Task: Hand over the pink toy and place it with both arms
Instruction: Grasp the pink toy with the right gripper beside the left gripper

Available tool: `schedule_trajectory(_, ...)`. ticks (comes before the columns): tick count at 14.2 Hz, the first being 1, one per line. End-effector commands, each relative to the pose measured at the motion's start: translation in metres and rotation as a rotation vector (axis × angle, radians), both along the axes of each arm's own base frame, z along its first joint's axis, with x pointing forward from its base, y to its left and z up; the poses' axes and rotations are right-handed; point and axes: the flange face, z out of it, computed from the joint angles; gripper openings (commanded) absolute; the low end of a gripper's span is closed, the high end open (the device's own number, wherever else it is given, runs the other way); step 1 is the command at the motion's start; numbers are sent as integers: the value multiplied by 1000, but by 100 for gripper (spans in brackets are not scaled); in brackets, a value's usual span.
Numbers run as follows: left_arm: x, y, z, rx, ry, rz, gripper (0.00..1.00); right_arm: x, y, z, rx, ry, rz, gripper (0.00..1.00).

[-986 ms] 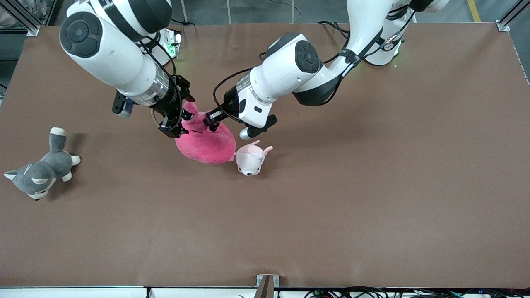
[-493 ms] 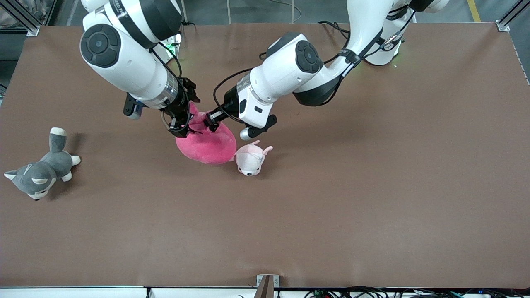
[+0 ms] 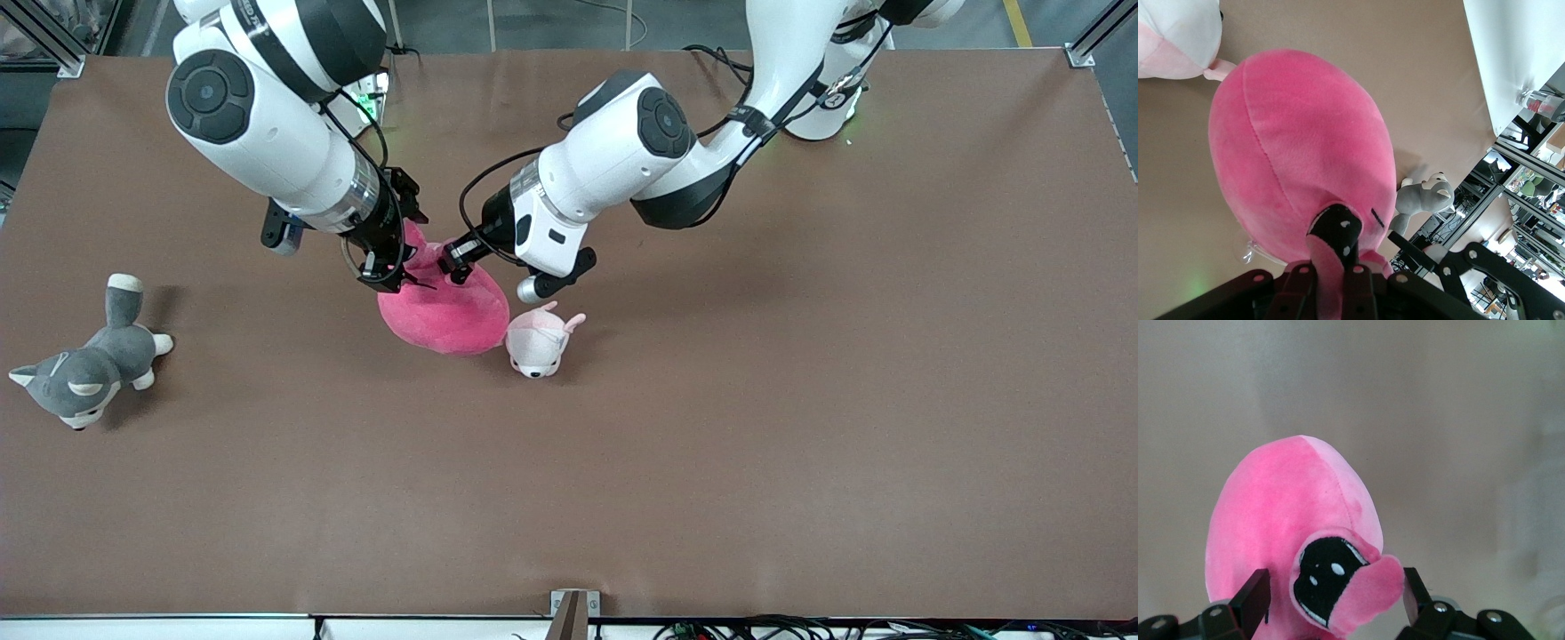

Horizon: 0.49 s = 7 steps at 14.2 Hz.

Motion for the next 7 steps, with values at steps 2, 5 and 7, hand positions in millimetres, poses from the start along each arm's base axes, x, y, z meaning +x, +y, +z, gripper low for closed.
schedule_trajectory(2, 0, 2, 12, -18, 0, 18, 0, -8, -6, 8, -4, -8, -1, 75)
schedule_trajectory(5, 0, 2, 12, -18, 0, 18, 0, -9, -5, 8, -4, -9, 4, 62)
schedule_trajectory(7, -1, 1, 11, -17, 1, 16, 0, -10, -4, 8, -3, -9, 7, 54)
